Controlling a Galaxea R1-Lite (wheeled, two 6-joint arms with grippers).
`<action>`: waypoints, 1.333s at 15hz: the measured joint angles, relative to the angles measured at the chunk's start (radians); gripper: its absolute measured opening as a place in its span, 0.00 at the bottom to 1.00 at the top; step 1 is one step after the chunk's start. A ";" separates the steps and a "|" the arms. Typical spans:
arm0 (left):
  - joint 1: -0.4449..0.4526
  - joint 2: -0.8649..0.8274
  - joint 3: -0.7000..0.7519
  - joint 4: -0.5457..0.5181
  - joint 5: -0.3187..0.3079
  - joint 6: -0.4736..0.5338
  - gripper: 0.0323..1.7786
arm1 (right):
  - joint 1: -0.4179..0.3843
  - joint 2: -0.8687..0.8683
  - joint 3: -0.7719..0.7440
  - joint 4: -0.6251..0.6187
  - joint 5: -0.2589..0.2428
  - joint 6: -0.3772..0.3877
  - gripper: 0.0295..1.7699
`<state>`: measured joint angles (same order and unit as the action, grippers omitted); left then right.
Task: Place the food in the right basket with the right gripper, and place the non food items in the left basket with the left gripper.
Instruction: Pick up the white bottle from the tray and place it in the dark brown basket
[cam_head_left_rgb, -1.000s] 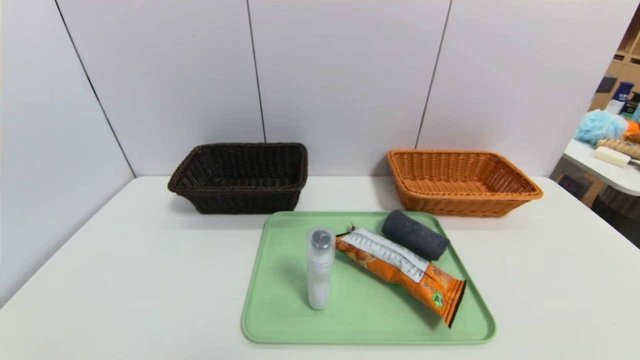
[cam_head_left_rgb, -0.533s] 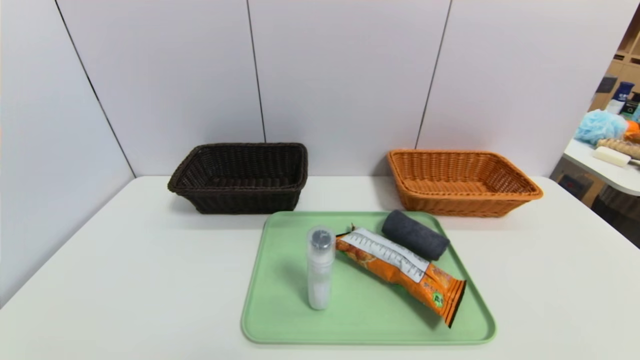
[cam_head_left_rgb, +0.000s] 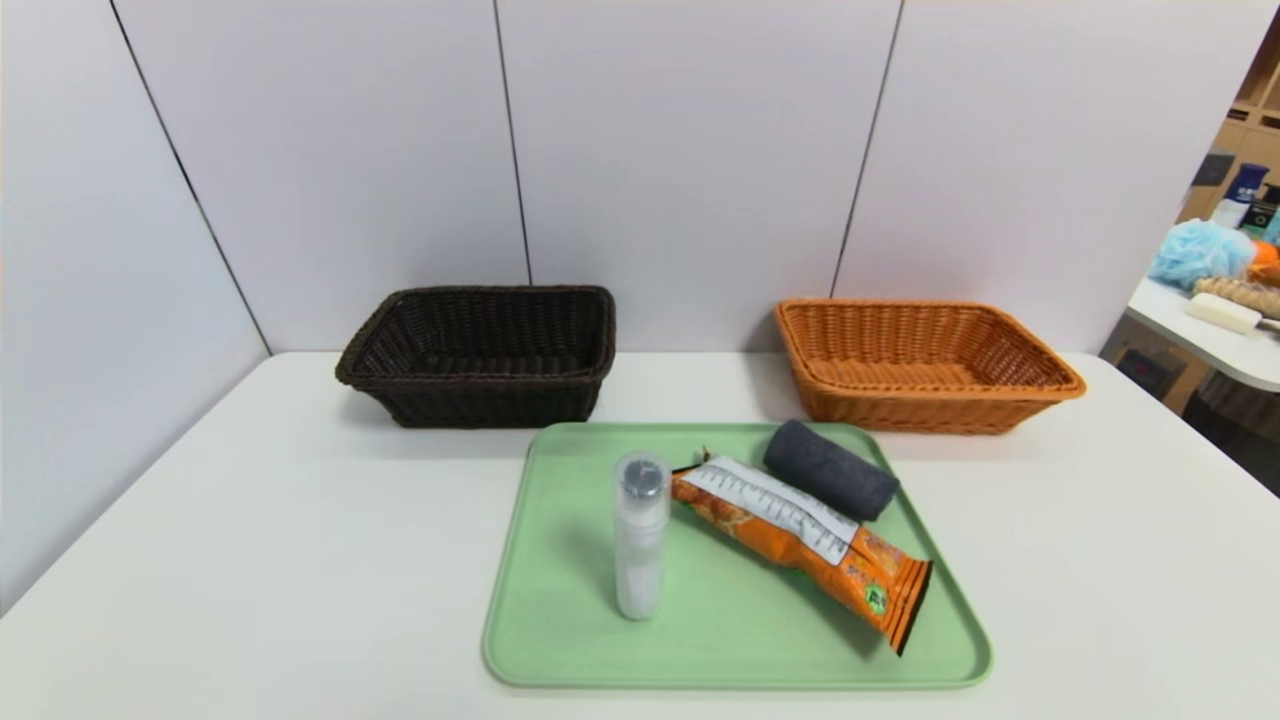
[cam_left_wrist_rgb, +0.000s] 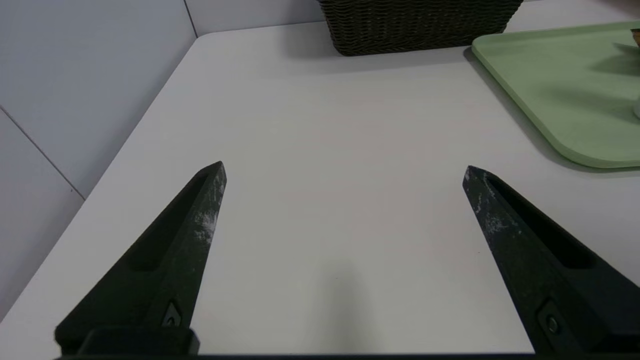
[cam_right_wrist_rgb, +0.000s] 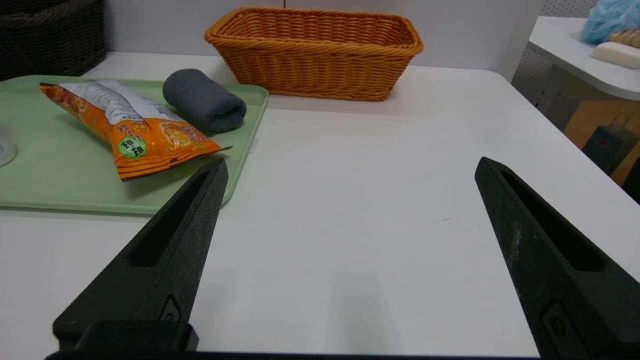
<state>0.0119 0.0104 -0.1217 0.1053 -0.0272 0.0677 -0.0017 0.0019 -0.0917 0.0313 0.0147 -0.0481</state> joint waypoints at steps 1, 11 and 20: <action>0.000 0.019 -0.053 0.049 -0.003 -0.004 0.95 | 0.000 0.003 -0.036 0.044 0.006 -0.003 0.97; -0.029 0.478 -0.539 0.409 -0.029 0.029 0.95 | 0.002 0.241 -0.476 0.609 0.020 -0.003 0.97; -0.050 0.957 -0.834 0.548 -0.106 0.077 0.95 | 0.058 0.767 -0.798 0.775 0.048 -0.032 0.97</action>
<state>-0.0383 0.9679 -0.9553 0.6536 -0.1332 0.1447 0.0562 0.7687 -0.8894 0.8066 0.0626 -0.0798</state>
